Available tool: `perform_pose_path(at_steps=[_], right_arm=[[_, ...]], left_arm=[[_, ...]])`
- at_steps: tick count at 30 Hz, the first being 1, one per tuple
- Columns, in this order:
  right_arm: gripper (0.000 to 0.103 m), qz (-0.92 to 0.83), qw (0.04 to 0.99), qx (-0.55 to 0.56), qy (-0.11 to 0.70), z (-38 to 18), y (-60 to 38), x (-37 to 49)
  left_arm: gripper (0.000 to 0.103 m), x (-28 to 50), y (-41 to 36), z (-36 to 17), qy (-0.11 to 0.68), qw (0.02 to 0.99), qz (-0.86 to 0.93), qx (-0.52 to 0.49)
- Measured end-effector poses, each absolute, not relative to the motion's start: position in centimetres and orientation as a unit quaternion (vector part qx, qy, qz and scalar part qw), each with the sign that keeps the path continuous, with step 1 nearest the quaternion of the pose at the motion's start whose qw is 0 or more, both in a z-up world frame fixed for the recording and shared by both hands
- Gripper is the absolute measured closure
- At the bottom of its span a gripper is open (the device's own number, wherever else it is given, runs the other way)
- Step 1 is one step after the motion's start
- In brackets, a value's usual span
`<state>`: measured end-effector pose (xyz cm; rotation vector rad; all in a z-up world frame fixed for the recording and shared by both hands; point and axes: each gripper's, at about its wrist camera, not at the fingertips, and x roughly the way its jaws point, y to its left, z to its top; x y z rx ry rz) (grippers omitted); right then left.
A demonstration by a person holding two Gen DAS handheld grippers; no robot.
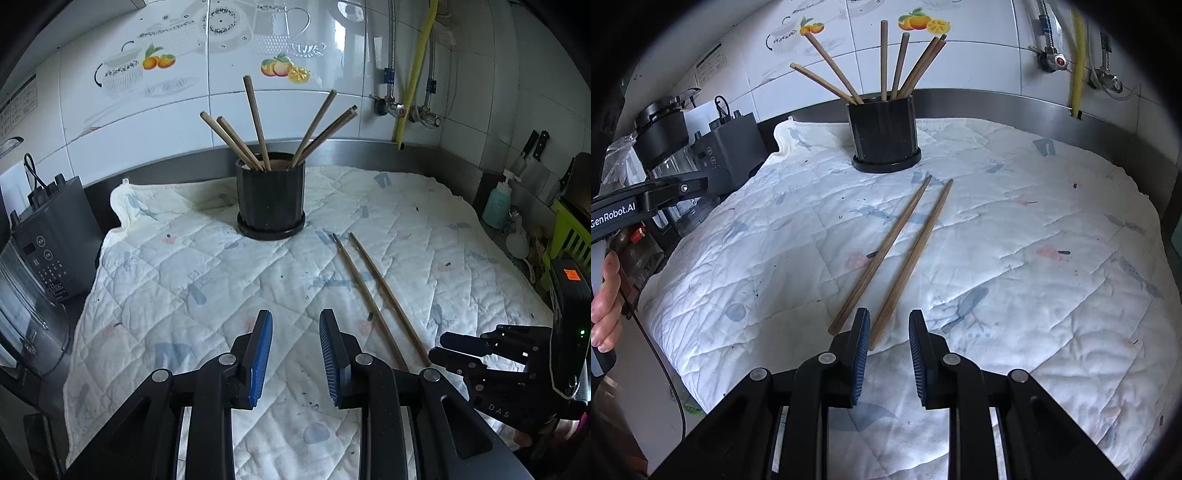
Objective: Organize utensils
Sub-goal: 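Move both open tools back over the last two chopsticks, then close the left tool on a chopstick while the right tool grasps the other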
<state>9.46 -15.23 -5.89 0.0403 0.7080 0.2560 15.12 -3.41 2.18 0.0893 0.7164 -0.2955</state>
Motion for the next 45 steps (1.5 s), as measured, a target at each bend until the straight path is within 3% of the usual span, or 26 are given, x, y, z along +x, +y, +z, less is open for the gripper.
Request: perform_pose_path(at_steps=[12, 25, 45], right_arm=[[0.079, 0.103, 0.937, 0.034, 0.333, -7.5, -14.5, 10.0], [0.093, 0.061, 0.946, 0.009, 0.319, -7.2, -16.4, 10.0], [0.093, 0.066, 0.946, 0.046, 0.315, -7.5, -19.6, 10.1]], left_arm=[[0.074, 14.3, -4.7, -1.5, 0.375, 0.913, -0.160, 0.022], [0.074, 14.0, -8.2, -3.8, 0.396, 0.897, -0.199, 0.009], [0.075, 16.3, -13.1, -7.2, 0.403, 0.897, -0.182, -0.007]])
